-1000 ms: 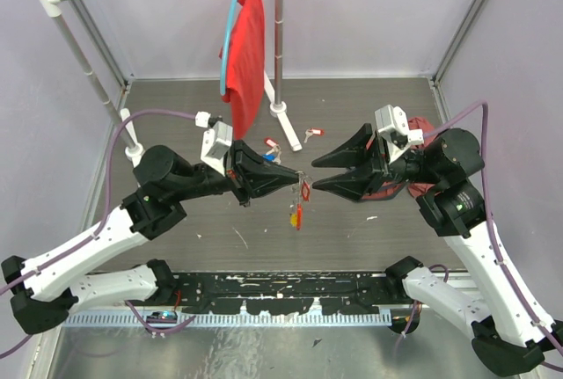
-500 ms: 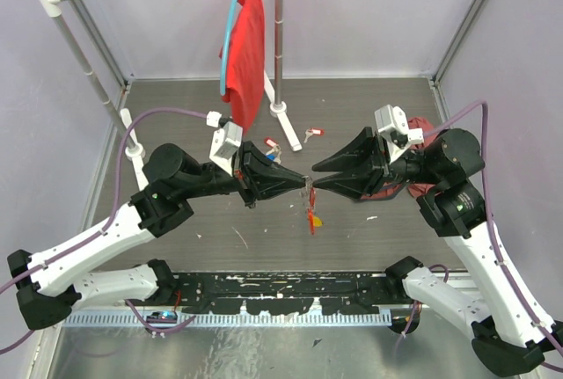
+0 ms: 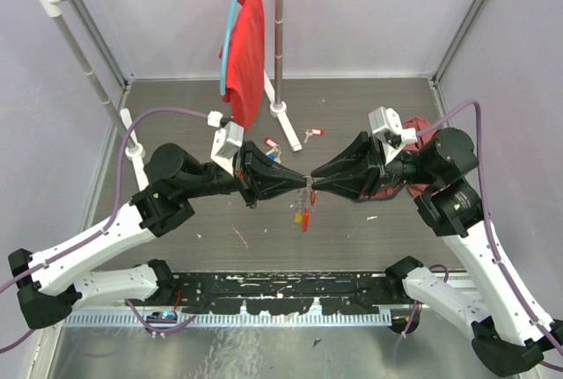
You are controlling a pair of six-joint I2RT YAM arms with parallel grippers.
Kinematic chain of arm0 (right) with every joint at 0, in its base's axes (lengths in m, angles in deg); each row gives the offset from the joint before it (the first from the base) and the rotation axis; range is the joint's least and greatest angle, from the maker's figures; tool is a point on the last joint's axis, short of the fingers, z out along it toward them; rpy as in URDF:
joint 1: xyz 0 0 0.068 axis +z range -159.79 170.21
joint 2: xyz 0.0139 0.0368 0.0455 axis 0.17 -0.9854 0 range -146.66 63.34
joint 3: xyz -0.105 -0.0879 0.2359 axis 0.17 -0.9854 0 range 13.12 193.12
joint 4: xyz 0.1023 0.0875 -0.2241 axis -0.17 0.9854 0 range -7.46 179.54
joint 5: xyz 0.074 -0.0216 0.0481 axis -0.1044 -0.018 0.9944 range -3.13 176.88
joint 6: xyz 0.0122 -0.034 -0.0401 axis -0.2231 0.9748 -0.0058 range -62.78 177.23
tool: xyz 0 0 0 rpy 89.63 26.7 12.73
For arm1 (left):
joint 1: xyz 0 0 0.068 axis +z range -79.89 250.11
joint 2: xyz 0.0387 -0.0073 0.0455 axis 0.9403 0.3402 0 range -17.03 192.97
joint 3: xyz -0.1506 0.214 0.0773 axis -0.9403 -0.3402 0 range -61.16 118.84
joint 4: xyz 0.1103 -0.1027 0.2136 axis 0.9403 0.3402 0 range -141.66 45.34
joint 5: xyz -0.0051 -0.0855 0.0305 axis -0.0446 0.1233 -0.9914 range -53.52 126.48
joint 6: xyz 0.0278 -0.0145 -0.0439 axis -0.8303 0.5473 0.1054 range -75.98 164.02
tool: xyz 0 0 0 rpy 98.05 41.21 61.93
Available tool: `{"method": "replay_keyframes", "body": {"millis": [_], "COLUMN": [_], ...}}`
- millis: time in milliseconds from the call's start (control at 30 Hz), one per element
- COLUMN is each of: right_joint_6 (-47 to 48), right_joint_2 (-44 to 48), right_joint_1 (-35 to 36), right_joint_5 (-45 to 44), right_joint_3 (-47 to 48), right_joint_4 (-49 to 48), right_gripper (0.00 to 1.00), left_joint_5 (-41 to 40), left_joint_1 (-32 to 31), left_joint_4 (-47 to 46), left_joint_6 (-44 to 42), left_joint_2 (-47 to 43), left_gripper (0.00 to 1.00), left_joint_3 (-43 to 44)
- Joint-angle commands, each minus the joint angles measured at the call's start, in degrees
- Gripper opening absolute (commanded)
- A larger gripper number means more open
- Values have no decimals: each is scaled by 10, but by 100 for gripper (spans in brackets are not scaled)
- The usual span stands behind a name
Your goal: Put the keys on the keyring
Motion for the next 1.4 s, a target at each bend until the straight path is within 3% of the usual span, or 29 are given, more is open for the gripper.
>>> {"method": "replay_keyframes", "body": {"millis": [0, 500, 767, 900, 1067, 1367], "right_joint_6": [6, 1, 18, 68, 172, 236], "right_joint_2": [-1, -3, -6, -18, -53, -91], "right_joint_1": [1, 5, 5, 5, 5, 8], "right_joint_5": [9, 12, 11, 0, -32, -146], "right_joint_3": [0, 3, 10, 47, 118, 205], "right_joint_4": [-11, -18, 11, 100, 290, 516], "right_gripper": [31, 21, 1, 1, 1, 1], "left_joint_5": [-6, -4, -6, -9, -24, -68], "left_joint_1": [-3, -5, -6, -6, -6, -6], "left_joint_4": [-38, -37, -34, 16, 132, 263], "left_joint_6": [1, 1, -2, -28, -89, -153], "left_joint_2": [-4, 4, 5, -1, -16, -24], "left_gripper": [0, 0, 0, 18, 39, 55], "left_joint_3": [19, 23, 25, 40, 68, 84]}}
